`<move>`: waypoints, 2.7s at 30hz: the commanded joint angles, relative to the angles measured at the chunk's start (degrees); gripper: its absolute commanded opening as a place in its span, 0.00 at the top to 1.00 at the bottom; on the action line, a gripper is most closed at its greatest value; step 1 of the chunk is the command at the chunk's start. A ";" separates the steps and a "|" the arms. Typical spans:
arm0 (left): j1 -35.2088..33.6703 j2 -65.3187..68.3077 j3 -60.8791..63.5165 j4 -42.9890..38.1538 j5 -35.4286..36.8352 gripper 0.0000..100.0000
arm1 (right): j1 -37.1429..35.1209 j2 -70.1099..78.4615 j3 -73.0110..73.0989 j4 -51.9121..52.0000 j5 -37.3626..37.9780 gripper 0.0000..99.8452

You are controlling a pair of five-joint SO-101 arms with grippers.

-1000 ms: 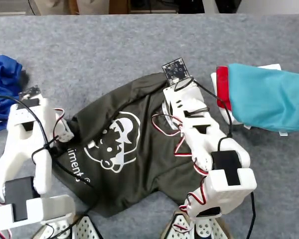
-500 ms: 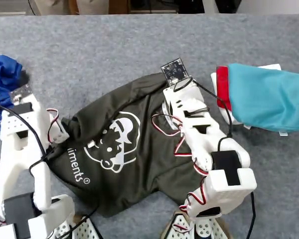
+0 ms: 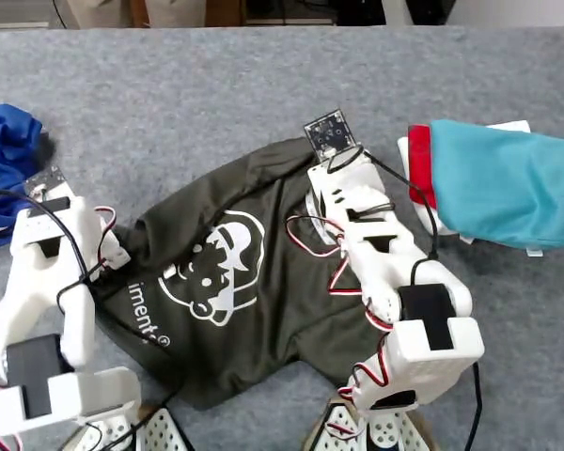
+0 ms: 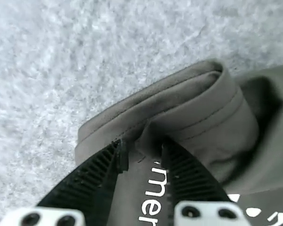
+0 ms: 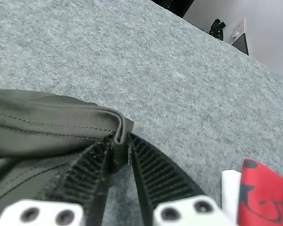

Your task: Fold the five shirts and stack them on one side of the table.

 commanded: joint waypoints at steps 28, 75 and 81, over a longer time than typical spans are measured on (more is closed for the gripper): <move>6.15 2.95 -7.38 2.99 4.22 0.97 | -0.57 -0.40 -2.33 -0.88 0.53 1.00; -8.88 -34.24 -97.49 31.91 -9.14 0.98 | 6.11 -42.15 -90.59 36.57 11.87 1.00; -8.53 -38.29 -96.97 34.64 -9.14 0.98 | 2.51 -42.07 -89.71 36.75 11.43 1.00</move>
